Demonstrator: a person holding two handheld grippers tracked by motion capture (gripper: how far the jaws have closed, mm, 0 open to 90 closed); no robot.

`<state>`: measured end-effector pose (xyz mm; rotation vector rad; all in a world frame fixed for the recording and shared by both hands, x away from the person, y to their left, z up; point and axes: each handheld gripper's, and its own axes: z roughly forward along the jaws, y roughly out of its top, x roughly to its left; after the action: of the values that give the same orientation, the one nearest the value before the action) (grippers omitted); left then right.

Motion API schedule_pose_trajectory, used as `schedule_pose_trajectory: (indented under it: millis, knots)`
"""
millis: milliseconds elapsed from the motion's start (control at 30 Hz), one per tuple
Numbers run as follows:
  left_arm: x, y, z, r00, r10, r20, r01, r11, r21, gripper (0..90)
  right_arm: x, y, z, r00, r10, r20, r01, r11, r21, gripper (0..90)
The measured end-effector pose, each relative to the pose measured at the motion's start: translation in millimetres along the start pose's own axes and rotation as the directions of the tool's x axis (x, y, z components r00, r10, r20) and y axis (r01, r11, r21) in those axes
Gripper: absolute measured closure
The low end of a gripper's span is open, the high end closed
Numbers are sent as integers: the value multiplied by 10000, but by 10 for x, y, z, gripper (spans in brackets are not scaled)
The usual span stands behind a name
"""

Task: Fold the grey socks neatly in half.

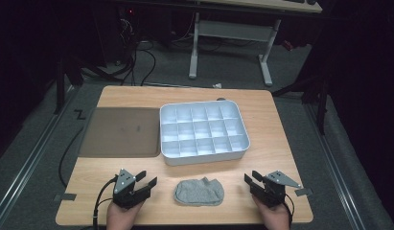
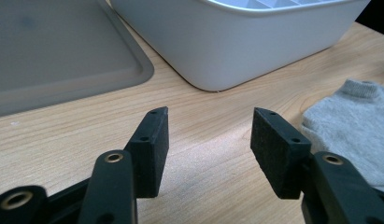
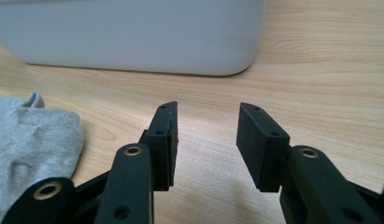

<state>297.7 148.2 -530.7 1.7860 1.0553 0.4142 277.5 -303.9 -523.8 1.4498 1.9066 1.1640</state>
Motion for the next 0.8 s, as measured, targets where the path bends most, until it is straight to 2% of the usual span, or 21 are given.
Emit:
schedule_pose_trajectory:
  millis: [100,133,167,300,467,633,800]
  knots:
    - [-14,3,24,9999,-66,111,65,9999,109,468,6,-3,-1,10000,-34,19,34,10000,37,577]
    - [-47,13,49,9996,3,274,-9,9998,188,496,9,-5,-7,10000,12,-14,-12,10000,41,568]
    - [-47,13,49,9996,3,274,-9,9998,188,501,9,-5,-7,10000,12,-14,-12,10000,41,568]
    - [-129,21,83,9987,443,266,-452,9984,329,505,3,-6,-5,10000,32,9,-32,10000,91,562]
    - [-109,9,74,9990,399,179,-404,9987,300,506,-9,-2,-12,9999,120,5,-121,9999,104,591]
    - [-116,12,64,9993,342,172,-345,9992,206,508,13,8,-21,10000,-10,39,10,10000,8,613]
    - [-156,20,78,9982,574,148,-578,9980,239,507,37,21,-26,9998,-173,-50,173,9998,-112,634]
